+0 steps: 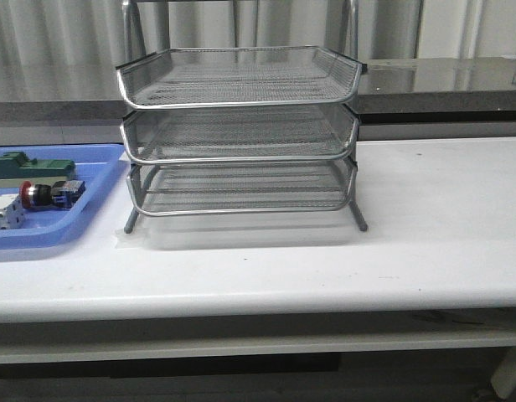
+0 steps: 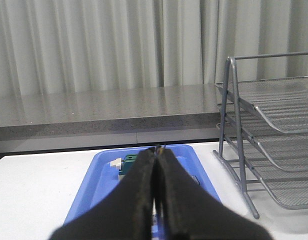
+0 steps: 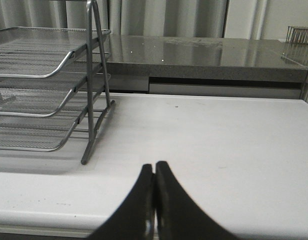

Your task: Place button on rack with both arms

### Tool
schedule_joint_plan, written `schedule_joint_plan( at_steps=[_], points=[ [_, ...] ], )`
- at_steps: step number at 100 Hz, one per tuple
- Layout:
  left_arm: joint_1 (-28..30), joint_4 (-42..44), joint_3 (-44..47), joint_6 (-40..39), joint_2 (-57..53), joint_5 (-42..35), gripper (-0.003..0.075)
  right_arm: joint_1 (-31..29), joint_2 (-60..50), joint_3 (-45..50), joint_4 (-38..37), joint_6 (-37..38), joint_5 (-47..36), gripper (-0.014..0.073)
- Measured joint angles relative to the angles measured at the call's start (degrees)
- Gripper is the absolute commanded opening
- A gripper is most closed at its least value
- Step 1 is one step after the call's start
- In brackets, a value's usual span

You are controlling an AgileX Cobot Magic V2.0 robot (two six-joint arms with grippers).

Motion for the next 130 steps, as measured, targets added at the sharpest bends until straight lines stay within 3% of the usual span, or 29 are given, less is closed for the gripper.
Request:
schedule_joint_plan(
  at_steps=[27, 74, 130],
  points=[
    [0.0, 0.0, 0.0, 0.0, 0.0, 0.0, -0.0021, 0.0, 3.1, -11.8, 1.9, 0.0, 8.2, -0.0057],
    [0.0, 0.0, 0.0, 0.0, 0.0, 0.0, -0.0021, 0.0, 35.2, -37.0, 10.3, 0.0, 28.5, -0.0057],
    [0.0, 0.0, 0.0, 0.0, 0.0, 0.0, -0.0021, 0.0, 56.0, -40.9, 28.3, 0.0, 29.2, -0.0041]
  ],
)
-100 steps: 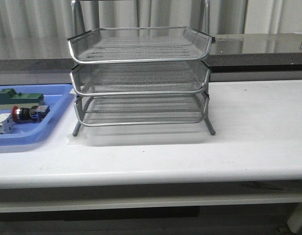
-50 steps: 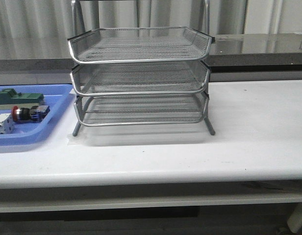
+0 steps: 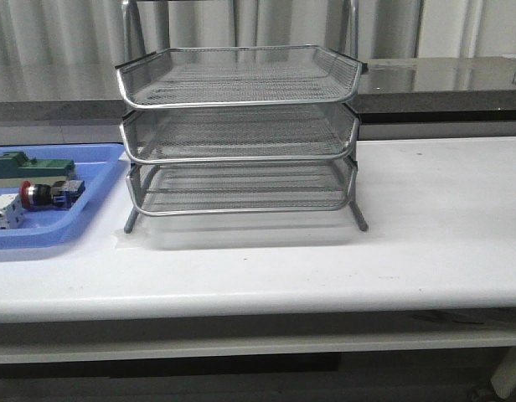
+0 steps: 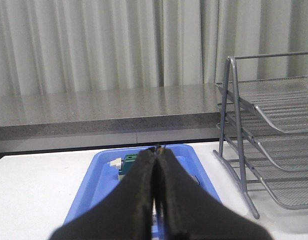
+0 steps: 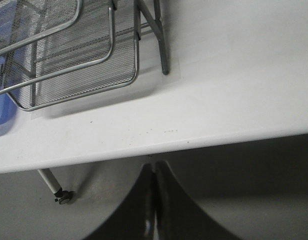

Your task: Place button on rack with both arms

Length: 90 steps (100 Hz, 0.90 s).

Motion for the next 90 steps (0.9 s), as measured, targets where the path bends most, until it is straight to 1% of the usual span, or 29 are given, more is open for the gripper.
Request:
schedule_joint_plan(
  at_steps=[6, 13, 28, 35, 39, 48, 63, 77, 90],
  points=[
    [0.0, 0.0, 0.0, 0.0, 0.0, 0.0, -0.0021, 0.0, 1.0, 0.0, 0.9, 0.0, -0.1, -0.0012],
    [0.0, 0.0, 0.0, 0.0, 0.0, 0.0, -0.0021, 0.0, 2.0, 0.0, 2.5, 0.0, -0.2, 0.0047],
    [0.0, 0.0, 0.0, 0.0, 0.0, 0.0, -0.0021, 0.0, 3.7, 0.0, 6.5, -0.4, -1.3, 0.0265],
    [0.0, 0.0, 0.0, 0.0, 0.0, 0.0, -0.0021, 0.0, 4.3, 0.0, 8.8, -1.3, -2.1, 0.0332],
    [0.0, 0.0, 0.0, 0.0, 0.0, 0.0, -0.0021, 0.0, 4.6, 0.0, 10.3, -2.0, -2.6, 0.0346],
    [0.0, 0.0, 0.0, 0.0, 0.0, 0.0, -0.0021, 0.0, 5.7, 0.0, 13.6, -3.8, -3.8, 0.0345],
    [0.0, 0.0, 0.0, 0.0, 0.0, 0.0, -0.0021, 0.0, 9.2, 0.0, 21.6, -8.7, -5.9, 0.0345],
    [0.0, 0.0, 0.0, 0.0, 0.0, 0.0, -0.0021, 0.0, 14.1, 0.0, 32.0, -16.6, -6.9, 0.0345],
    [0.0, 0.0, 0.0, 0.0, 0.0, 0.0, -0.0021, 0.0, 19.0, -0.4, 44.2, -27.4, -7.6, 0.0342]
  ],
)
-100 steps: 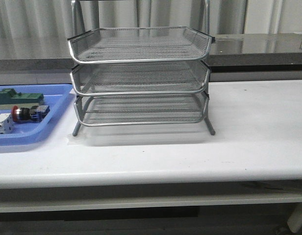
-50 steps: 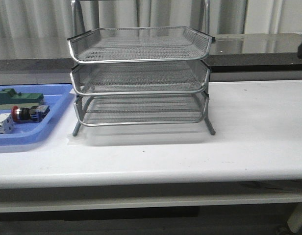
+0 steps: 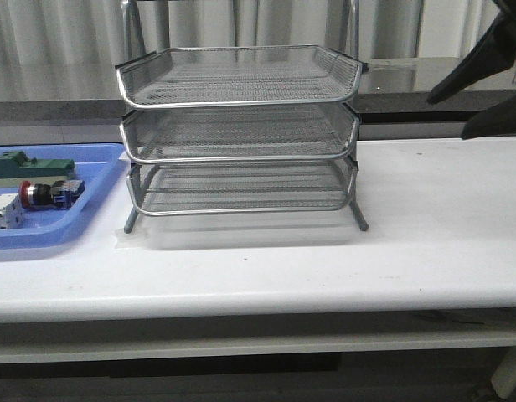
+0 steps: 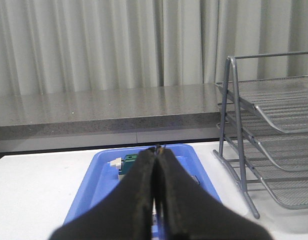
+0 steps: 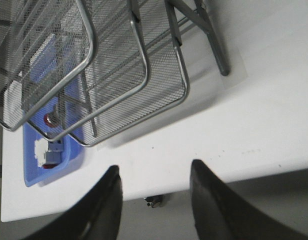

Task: Place button on rack with both arms
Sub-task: 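Reach the right gripper toward the middle tier of the wire rack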

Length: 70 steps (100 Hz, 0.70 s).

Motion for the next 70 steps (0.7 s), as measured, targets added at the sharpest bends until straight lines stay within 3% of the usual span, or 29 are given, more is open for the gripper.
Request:
schedule_joint_plan(
  at_steps=[26, 39, 70],
  points=[
    [0.0, 0.0, 0.0, 0.0, 0.0, 0.0, -0.0021, 0.0, 9.9, -0.3, 27.1, -24.4, 3.4, 0.0342],
    [0.0, 0.0, 0.0, 0.0, 0.0, 0.0, -0.0021, 0.0, 15.0, -0.9, 30.5, -31.6, 7.2, 0.0342],
    [0.0, 0.0, 0.0, 0.0, 0.0, 0.0, -0.0021, 0.1, 25.1, -7.5, 31.1, -33.5, 13.6, 0.0342]
  ],
)
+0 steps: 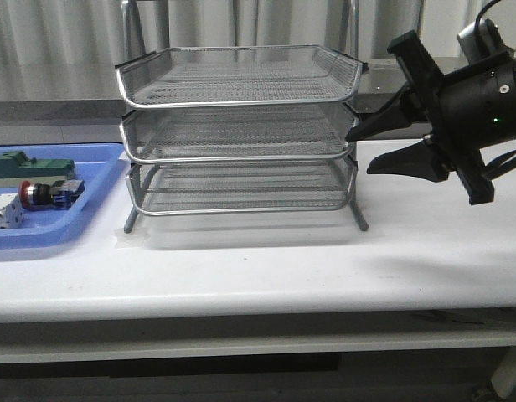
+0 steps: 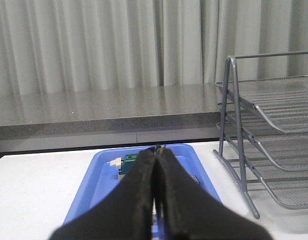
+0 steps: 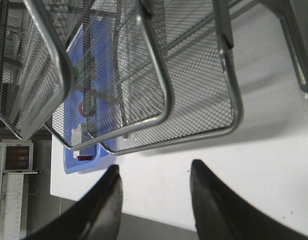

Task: Place button on rack with both arms
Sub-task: 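Reach the right gripper toward the middle tier of the wire rack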

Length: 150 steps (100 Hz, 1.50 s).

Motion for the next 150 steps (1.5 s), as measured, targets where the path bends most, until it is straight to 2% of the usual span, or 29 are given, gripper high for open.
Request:
schedule_joint_plan(
  at_steps=[48, 92, 124, 150],
  points=[
    [0.0, 0.0, 0.0, 0.0, 0.0, 0.0, -0.0021, 1.0, 7.5, -8.9, 0.3, 0.0, 0.4, 0.0342],
    [0.0, 0.0, 0.0, 0.0, 0.0, 0.0, -0.0021, 1.0, 11.2, -12.2, 0.4, 0.5, 1.4, 0.0336],
    [0.0, 0.0, 0.0, 0.0, 0.0, 0.0, -0.0021, 1.3, 12.3, -12.3, 0.4, 1.3, 1.7, 0.0102],
    [0.0, 0.0, 0.0, 0.0, 0.0, 0.0, -0.0021, 1.4, 12.3, -12.3, 1.0, 2.0, 2.7, 0.0048]
  ],
)
